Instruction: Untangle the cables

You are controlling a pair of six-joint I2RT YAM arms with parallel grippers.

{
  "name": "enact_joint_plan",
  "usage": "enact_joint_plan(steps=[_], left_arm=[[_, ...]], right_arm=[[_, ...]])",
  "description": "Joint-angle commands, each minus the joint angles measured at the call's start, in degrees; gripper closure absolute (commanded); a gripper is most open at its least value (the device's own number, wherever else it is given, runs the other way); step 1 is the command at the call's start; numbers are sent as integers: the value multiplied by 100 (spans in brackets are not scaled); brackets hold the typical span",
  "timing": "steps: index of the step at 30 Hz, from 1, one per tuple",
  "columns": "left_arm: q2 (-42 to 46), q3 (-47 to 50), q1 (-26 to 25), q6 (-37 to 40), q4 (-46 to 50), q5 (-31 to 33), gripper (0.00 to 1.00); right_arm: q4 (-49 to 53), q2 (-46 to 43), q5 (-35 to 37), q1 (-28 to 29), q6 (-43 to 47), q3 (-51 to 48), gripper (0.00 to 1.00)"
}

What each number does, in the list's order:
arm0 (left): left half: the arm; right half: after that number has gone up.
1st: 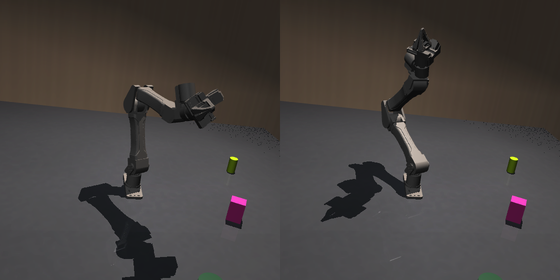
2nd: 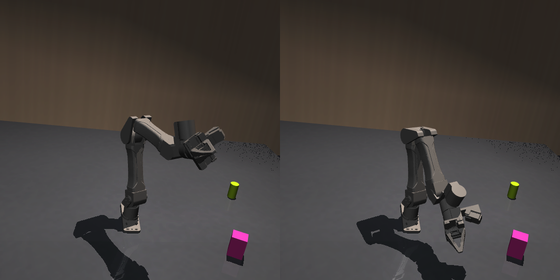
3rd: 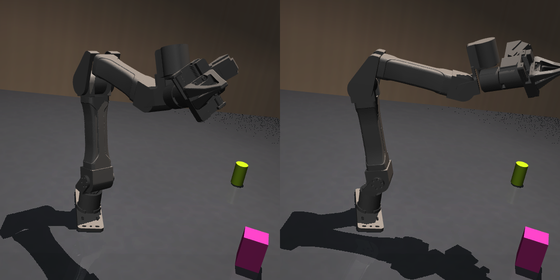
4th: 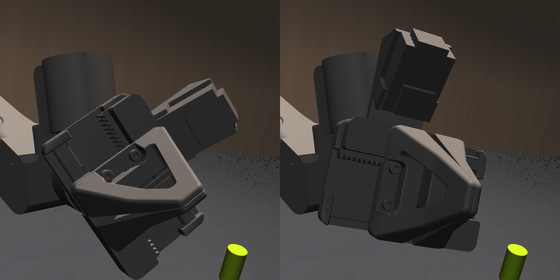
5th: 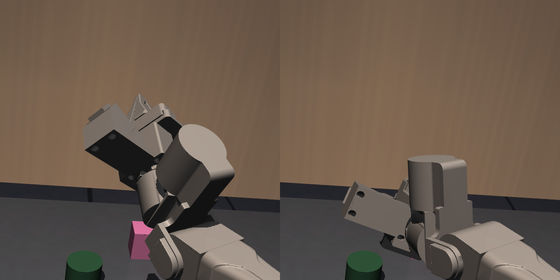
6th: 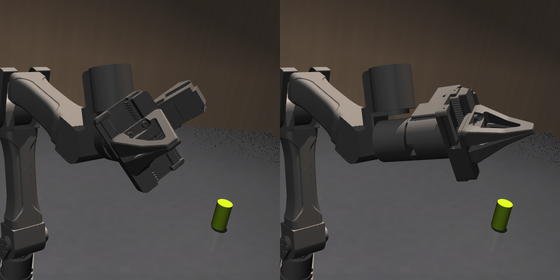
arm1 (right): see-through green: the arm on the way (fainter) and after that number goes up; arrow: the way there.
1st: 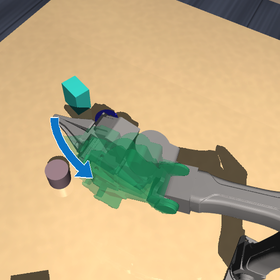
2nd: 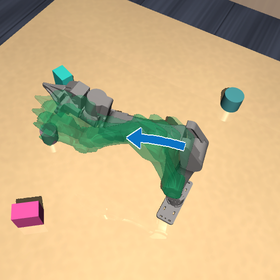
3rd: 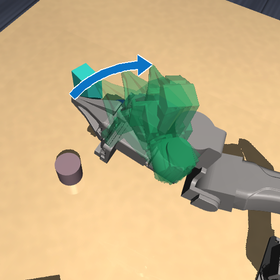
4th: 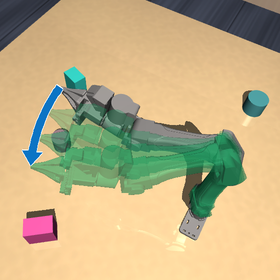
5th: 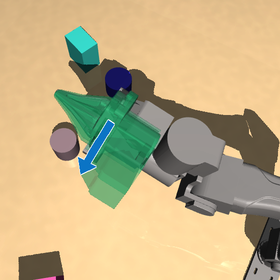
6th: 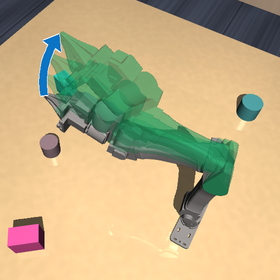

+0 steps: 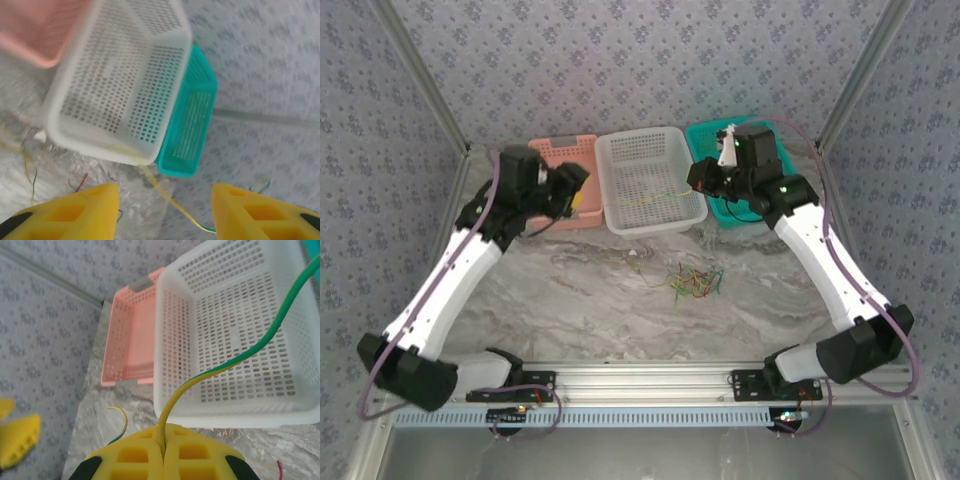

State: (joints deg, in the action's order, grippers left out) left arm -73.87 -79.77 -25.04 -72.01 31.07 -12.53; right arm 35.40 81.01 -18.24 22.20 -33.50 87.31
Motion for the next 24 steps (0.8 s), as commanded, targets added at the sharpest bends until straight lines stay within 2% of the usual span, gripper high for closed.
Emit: enact_joint_plan(steps=[1, 4, 7, 10, 14, 16, 19, 21, 24], left_arm=[[-791, -1349, -469, 2491, 629, -507, 48], [-1443, -2392, -1013, 4040, 1335, -575, 46], [-1792, -2526, -1432, 5085, 1567, -717, 45], [-1821, -2091, -1660, 5467, 1287, -772, 43], [-1677, -1501, -1824, 5600, 536, -872, 42], [-1721, -1425, -1911, 5690, 457, -806, 44], [-1824, -1343, -1965, 5774, 463, -701, 52], [-1810, -1238, -1974, 5786, 384, -601, 62], [-1687, -1103, -1979, 5708, 252, -416, 91]], right_arm=[[1083, 407, -517, -14, 844, 675, 100], [1393, 623, -629, -55, 910, 950, 100], [1378, 764, -1022, -67, 831, 1038, 100], [1395, 844, -1358, -66, 696, 1126, 100], [1300, 863, -1745, -118, 447, 1091, 100], [1168, 865, -1955, -154, 272, 1039, 100], [966, 867, -2240, -222, 36, 961, 100], [875, 872, -2351, -268, -88, 924, 100], [863, 875, -2365, -328, -138, 926, 100]])
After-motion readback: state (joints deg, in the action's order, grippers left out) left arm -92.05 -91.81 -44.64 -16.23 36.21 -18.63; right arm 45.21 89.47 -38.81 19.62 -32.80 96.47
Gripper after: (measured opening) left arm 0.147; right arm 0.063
